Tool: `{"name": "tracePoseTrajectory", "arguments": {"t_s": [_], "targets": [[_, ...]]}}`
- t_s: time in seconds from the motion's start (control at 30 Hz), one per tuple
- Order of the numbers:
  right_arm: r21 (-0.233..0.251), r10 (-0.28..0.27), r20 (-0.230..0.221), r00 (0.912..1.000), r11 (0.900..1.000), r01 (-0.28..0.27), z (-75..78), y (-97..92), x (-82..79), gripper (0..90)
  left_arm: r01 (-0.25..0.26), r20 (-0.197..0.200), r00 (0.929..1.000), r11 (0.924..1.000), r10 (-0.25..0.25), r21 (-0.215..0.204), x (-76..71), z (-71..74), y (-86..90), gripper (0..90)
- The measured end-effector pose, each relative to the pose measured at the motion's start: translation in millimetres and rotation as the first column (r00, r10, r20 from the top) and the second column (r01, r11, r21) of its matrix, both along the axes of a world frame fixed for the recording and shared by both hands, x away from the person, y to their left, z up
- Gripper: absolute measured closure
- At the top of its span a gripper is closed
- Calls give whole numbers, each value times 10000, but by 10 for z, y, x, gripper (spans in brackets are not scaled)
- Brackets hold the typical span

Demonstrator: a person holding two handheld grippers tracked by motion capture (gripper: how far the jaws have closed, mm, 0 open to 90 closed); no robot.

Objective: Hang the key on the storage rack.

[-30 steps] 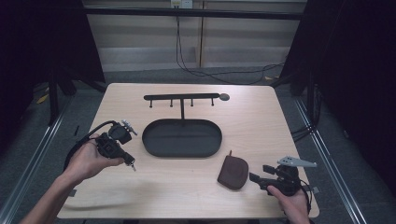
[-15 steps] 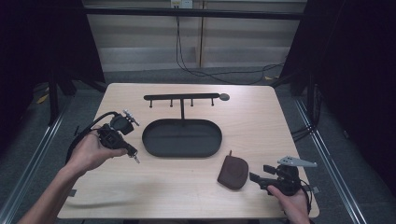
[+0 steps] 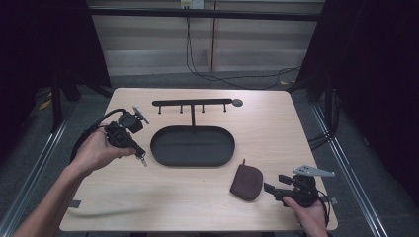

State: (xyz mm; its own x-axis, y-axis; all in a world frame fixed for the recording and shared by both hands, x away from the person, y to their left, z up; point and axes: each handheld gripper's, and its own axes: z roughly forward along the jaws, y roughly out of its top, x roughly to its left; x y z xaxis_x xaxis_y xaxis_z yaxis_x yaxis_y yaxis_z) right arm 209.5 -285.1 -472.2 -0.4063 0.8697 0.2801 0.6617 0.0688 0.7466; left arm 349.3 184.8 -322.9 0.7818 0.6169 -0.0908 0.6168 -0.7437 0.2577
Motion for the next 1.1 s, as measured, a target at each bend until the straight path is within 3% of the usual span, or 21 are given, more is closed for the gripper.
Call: {"name": "tracePoseTrajectory", "arguments": {"t_s": [0.27,0.7,0.9,0.97,1.1], "targets": [[8,-55,18,10000,10000,55,-2,-9,0,243,313,-34,9995,9990,-312,334,67,50,-90,892],[34,-85,-16,10000,10000,85,-5,-8,2,243,230,-58,9997,9991,-228,360,221,148,-159,892],[-41,-73,3,10000,10000,73,-4,-1,2,244,280,-55,9996,9983,-278,501,298,217,-225,892],[-25,-66,-11,10000,10000,66,-4,-5,1,244,97,-56,9999,9980,-94,632,342,245,-255,893],[4,-85,-19,10000,10000,85,-5,-5,0,244,59,-128,9999,9989,-53,463,410,291,-255,892]]}}
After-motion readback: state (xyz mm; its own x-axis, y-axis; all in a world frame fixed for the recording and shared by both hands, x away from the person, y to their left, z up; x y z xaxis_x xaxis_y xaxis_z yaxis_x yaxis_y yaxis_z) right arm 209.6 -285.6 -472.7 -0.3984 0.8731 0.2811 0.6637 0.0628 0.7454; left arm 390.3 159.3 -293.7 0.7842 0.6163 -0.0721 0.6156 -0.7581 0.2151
